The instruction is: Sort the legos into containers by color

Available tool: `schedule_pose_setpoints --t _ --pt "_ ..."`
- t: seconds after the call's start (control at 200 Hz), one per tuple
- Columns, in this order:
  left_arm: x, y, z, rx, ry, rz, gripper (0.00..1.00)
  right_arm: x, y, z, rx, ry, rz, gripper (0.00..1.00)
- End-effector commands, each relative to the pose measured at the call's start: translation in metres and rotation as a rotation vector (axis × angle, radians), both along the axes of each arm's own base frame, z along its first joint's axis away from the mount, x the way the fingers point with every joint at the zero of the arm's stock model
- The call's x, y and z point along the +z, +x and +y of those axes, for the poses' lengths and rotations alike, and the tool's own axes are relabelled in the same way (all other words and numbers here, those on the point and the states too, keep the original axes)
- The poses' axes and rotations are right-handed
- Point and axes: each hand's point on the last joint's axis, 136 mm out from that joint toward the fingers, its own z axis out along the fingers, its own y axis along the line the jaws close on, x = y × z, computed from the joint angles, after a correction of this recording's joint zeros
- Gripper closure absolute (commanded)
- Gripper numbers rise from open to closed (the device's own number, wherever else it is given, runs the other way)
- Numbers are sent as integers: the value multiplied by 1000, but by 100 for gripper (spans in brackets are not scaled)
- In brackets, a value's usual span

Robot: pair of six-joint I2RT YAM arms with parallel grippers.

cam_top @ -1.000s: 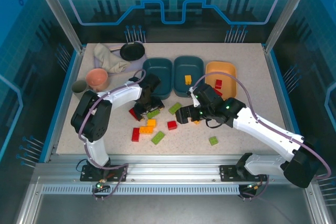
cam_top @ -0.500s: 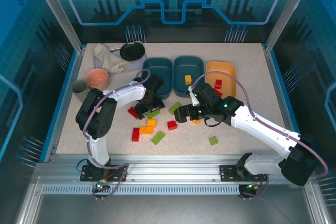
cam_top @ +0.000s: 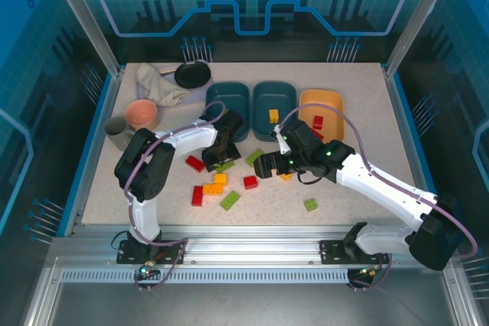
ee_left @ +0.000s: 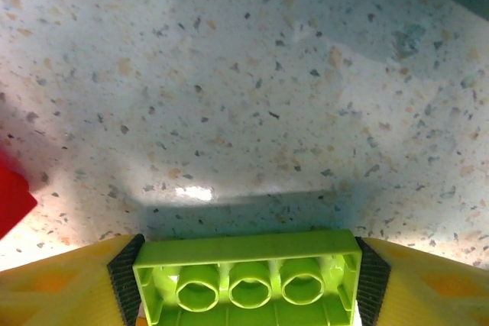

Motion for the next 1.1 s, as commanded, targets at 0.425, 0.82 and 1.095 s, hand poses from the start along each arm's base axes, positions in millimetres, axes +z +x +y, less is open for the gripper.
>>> schedule_pose_setpoints --t 0.425,0.82,1.095 --pt "68 -12 16 -39 41 -128 32 17 5 -3 -33 45 -37 4" --pt "115 73 16 -109 -26 -264 32 57 47 11 -138 204 -86 3" --pt "74 131 5 -182 -38 -201 31 64 81 19 -214 267 -52 3"
